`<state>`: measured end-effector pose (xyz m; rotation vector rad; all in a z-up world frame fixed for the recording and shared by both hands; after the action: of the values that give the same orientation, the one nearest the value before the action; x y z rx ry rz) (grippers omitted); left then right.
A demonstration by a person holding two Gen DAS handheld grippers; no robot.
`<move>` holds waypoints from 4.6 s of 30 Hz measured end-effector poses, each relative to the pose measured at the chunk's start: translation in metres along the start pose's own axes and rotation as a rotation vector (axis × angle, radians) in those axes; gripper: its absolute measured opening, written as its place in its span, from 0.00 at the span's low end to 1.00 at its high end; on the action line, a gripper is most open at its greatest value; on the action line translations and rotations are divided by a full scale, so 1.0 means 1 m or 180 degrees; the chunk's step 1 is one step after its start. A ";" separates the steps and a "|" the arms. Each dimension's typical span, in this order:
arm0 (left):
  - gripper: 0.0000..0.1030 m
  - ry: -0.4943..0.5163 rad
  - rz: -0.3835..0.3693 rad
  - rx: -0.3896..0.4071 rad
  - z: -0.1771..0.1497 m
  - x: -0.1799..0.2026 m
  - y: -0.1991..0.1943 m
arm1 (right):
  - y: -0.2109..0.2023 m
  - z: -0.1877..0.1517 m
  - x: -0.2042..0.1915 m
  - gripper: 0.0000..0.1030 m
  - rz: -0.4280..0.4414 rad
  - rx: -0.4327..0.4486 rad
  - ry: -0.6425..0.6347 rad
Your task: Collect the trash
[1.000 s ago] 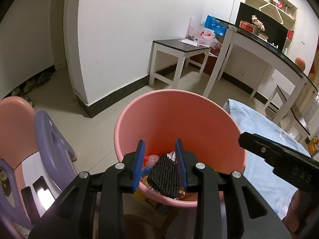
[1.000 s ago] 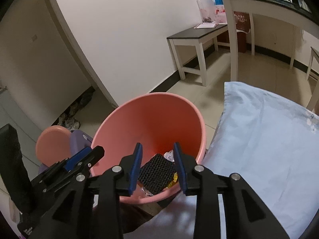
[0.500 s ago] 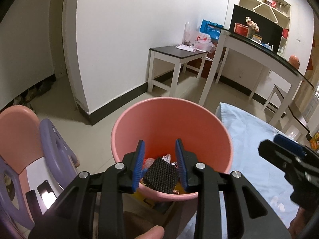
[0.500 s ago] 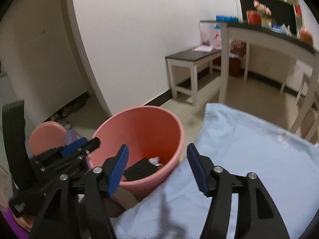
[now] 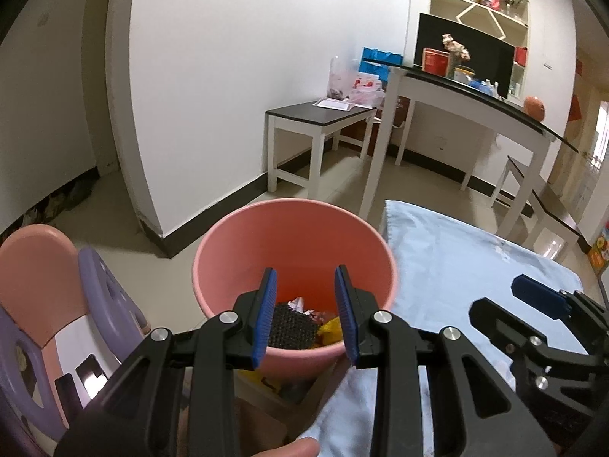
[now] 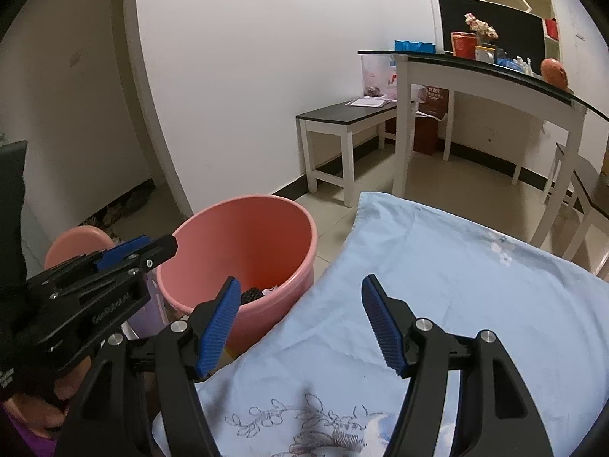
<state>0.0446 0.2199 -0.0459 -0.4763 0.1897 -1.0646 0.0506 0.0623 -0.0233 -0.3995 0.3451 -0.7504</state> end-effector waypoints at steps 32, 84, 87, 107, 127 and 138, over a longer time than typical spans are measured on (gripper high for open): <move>0.31 0.0193 -0.0107 -0.0026 -0.023 0.037 -0.030 | -0.030 -0.010 0.030 0.63 -0.0089 -0.0003 0.0333; 0.31 0.0250 -0.0116 -0.0140 -0.035 0.045 -0.022 | -0.028 -0.021 0.036 0.63 -0.0065 -0.0101 0.0423; 0.31 0.0251 -0.0113 -0.0142 -0.035 0.045 -0.022 | -0.028 -0.021 0.036 0.63 -0.0064 -0.0103 0.0422; 0.31 0.0252 -0.0113 -0.0148 -0.034 0.045 -0.022 | -0.028 -0.021 0.035 0.63 -0.0066 -0.0102 0.0423; 0.31 0.0249 -0.0125 -0.0161 -0.035 0.046 -0.022 | -0.028 -0.021 0.035 0.63 -0.0066 -0.0103 0.0420; 0.31 0.0272 -0.0133 -0.0139 -0.043 0.052 -0.025 | -0.028 -0.021 0.035 0.63 -0.0069 -0.0104 0.0420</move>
<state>0.0342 0.1524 -0.0681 -0.4762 0.2800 -1.1245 0.0494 0.0139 -0.0339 -0.3859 0.4780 -0.7951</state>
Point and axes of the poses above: each gripper's, at about its wrist camera, not at the fingertips, and y roughly the way its jaws point, x to its right, z to its top, the point moved 10 cm from there along y, roughly the way its jaws point, and after that the axes turned 9 degrees about x, right-handed, at the moved point
